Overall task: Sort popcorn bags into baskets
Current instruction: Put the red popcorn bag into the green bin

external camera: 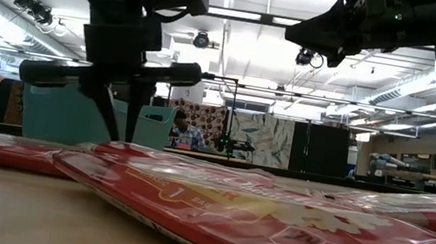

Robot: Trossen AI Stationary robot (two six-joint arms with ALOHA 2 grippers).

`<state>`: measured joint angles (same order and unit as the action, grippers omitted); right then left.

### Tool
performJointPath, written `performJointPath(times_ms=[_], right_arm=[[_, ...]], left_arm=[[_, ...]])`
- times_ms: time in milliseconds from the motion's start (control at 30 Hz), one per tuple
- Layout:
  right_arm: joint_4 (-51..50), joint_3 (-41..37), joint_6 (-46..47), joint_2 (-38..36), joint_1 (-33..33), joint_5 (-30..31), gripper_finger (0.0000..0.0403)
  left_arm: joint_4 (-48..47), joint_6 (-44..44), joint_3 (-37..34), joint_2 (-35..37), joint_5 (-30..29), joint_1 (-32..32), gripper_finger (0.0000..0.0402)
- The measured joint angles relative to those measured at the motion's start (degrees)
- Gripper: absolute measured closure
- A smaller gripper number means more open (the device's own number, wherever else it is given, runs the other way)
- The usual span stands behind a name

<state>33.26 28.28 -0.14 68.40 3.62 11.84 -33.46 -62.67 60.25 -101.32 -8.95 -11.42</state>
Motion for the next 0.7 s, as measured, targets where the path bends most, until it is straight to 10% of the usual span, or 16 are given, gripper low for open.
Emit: performJointPath(times_ms=[700], right_arm=[[-1.7, 0.0, 2.0, 2.3, 0.0, -5.0, 0.0337]], left_arm=[[3.2, 5.2, 0.0, 0.2, -2.4, 1.7, 0.0399]])
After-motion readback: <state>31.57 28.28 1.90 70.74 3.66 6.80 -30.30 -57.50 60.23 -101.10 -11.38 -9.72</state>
